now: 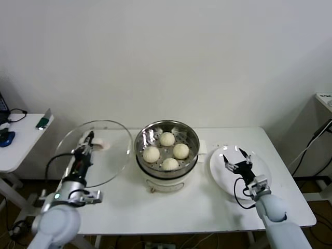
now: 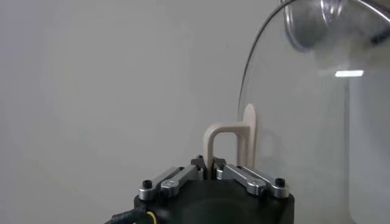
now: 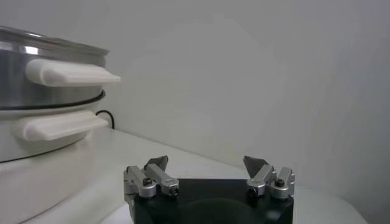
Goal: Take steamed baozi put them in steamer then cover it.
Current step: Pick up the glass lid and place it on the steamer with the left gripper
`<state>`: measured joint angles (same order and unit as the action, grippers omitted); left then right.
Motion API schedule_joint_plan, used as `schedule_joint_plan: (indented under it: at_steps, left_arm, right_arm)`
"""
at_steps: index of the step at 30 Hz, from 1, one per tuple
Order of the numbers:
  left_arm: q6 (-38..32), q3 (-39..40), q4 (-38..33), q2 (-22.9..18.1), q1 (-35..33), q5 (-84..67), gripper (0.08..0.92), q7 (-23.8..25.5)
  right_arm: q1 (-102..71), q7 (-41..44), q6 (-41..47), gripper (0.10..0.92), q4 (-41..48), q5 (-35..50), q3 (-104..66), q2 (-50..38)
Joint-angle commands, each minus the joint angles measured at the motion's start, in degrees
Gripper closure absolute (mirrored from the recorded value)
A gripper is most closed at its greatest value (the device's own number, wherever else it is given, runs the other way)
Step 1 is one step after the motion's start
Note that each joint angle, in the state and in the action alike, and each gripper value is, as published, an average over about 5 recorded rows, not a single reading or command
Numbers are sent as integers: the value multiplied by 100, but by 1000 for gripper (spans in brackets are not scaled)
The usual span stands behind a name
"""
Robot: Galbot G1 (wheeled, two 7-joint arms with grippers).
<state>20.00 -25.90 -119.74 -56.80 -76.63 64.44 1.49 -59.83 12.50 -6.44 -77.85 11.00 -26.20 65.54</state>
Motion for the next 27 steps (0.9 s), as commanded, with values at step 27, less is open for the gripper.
schedule_joint_plan:
  at_steps: [27]
  left_arm:
    - [2500,3881,1904,-2448,3235,1553,850,1752]
  right_arm:
    - [-7,-100,-9,203,85,-81,-135,1]
